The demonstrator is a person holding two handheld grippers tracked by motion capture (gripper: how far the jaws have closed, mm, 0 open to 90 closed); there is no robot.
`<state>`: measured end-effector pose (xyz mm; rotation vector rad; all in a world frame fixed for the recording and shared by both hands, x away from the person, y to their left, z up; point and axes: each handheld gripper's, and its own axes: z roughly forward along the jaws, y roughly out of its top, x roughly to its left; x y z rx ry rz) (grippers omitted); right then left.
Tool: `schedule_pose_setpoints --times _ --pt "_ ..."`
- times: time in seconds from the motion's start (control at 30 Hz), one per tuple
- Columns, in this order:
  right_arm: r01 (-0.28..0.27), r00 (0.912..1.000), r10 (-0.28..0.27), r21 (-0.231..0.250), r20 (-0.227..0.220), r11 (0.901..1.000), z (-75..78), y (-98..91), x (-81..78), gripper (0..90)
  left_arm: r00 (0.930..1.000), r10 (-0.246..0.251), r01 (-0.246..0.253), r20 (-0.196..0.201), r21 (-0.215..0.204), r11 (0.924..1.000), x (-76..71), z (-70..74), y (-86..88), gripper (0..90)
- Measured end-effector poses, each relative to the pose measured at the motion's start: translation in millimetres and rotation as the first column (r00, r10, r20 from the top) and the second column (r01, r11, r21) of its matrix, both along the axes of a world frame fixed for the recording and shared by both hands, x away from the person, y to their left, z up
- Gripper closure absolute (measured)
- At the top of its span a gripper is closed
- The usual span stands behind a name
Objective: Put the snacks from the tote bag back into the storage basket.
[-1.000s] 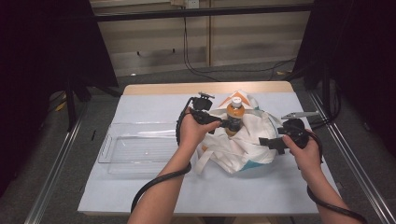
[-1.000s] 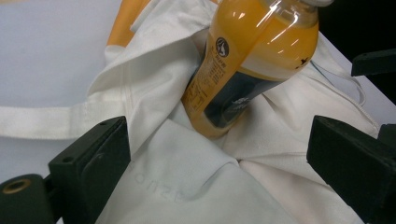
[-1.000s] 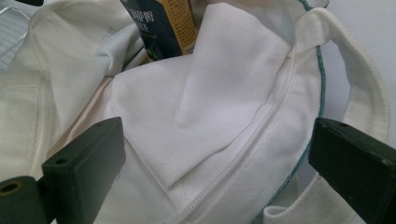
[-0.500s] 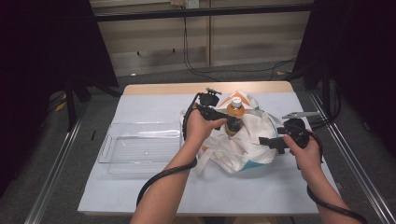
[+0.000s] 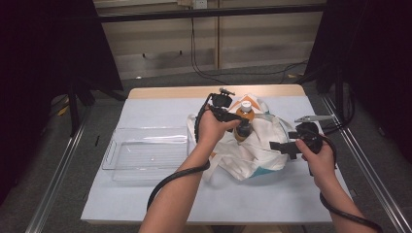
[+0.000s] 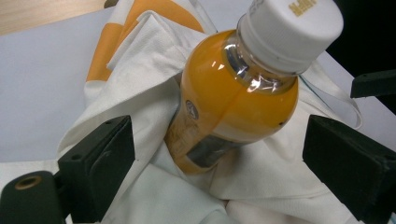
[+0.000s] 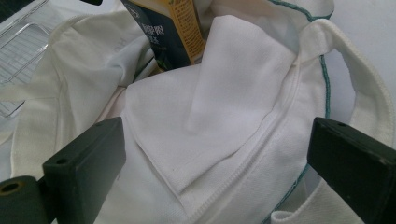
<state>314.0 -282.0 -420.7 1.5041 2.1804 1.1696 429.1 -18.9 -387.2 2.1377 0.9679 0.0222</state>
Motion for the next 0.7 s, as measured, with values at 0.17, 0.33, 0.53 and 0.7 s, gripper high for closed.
schedule_pose_setpoints --times 0.17,0.33,0.53,0.7 --pt "-0.003 1.0000 0.003 0.005 0.005 1.0000 0.8 -1.0 0.1 4.6 1.0000 -0.003 0.003 0.000 0.001 1.0000 1.1 -0.6 -5.4 9.2" --pt "-0.001 1.0000 0.001 0.004 0.000 1.0000 -1.1 -1.5 0.7 4.7 1.0000 -0.003 0.003 -0.005 0.002 1.0000 2.9 -1.6 -7.7 9.2" --pt "0.001 1.0000 -0.001 0.009 -0.001 1.0000 -0.2 -1.8 0.5 4.7 1.0000 0.002 -0.002 -0.005 0.010 0.9999 5.5 -5.0 -8.5 10.1" --pt "-0.001 1.0000 0.001 0.011 0.000 0.9999 -0.7 -2.5 0.7 4.6 1.0000 0.003 -0.003 -0.007 0.003 1.0000 6.8 -5.3 -10.3 11.4"
